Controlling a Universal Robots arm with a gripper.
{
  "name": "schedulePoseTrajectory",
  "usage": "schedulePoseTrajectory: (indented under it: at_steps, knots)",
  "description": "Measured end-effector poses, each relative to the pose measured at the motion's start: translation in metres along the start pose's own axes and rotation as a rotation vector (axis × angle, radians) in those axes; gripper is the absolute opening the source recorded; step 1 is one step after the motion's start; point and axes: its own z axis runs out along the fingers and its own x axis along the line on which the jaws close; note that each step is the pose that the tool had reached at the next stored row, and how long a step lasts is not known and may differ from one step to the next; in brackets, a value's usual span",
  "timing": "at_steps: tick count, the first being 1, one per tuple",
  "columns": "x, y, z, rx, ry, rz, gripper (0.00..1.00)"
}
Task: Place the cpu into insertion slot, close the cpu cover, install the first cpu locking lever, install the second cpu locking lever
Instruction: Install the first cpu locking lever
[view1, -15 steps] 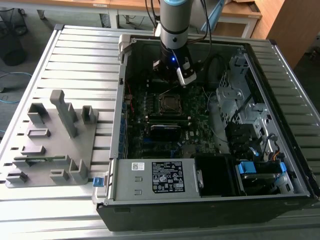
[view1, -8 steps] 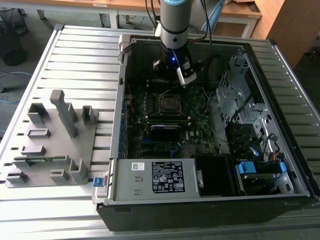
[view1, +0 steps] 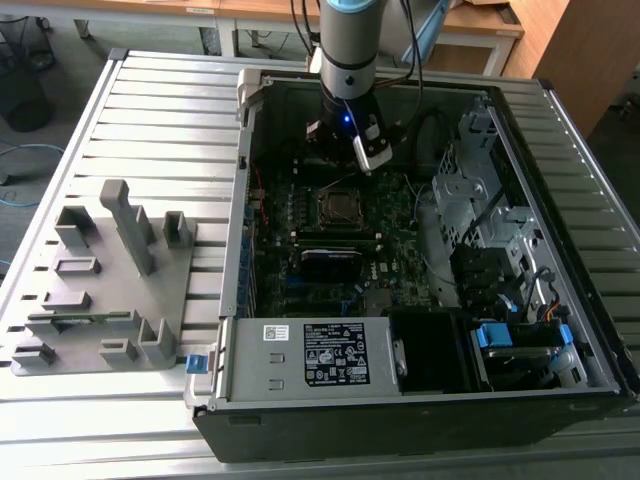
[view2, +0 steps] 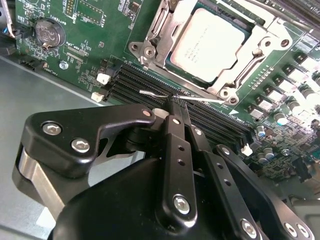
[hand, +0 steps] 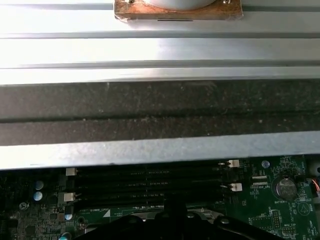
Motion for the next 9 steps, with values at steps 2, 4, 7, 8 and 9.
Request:
schedulePoseTrajectory:
  at_steps: [2,4,7,8,9]
  knots:
    - [0.0001,-0.0004,0.0018,0.0001,0.0,0.0,0.1]
    - [0.0003,-0.0008,0.0037,0.0001,0.0001,0.0,0.1]
    - [0.0005,-0.0013,0.006,0.0001,0.0,0.0,0.1]
    - [0.0004,-0.001,0.0062,0.0003,0.0001,0.0,0.1]
    - [0.0003,-0.0008,0.0064,0.0002,0.0001,0.0,0.1]
